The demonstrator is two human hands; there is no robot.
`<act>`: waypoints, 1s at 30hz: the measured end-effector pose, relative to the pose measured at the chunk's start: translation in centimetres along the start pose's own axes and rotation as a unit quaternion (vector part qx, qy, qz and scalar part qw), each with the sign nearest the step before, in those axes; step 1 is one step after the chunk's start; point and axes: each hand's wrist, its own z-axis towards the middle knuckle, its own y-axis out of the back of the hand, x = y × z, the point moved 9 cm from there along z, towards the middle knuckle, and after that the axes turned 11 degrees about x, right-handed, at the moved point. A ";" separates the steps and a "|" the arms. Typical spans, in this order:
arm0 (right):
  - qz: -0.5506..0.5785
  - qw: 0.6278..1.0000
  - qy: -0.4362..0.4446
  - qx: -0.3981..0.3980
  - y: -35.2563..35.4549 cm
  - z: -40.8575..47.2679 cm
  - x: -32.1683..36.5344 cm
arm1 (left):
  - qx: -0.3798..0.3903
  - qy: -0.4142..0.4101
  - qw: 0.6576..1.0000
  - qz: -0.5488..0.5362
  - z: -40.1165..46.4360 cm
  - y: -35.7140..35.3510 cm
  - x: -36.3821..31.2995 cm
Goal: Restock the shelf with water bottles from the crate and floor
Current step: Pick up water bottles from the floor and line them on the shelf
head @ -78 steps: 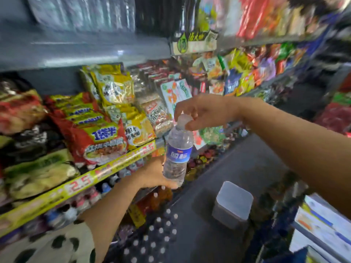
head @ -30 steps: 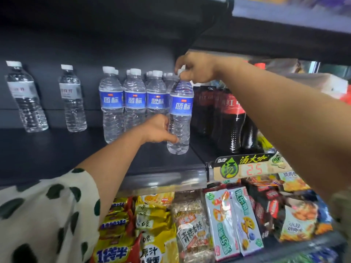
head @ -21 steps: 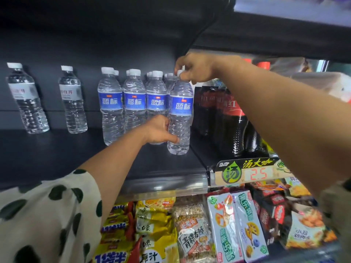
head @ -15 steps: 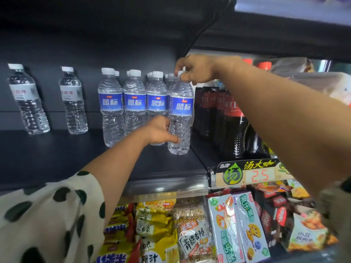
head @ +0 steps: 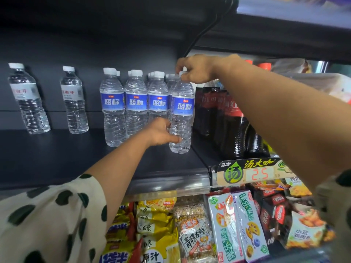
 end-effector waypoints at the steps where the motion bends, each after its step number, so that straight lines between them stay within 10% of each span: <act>1: -0.006 1.000 -0.005 -0.007 0.3 -0.1 -0.1 | 0.001 0.001 1.000 -0.001 -0.2 0.1 0.0; 13: -0.062 0.994 -0.084 -0.031 -2.3 -12.0 4.2 | -0.059 -0.078 0.992 0.074 -9.0 2.4 -4.7; 30: -0.003 0.948 -0.259 0.187 -27.6 -37.8 17.8 | 0.218 -0.127 0.918 0.306 -29.0 -21.9 3.0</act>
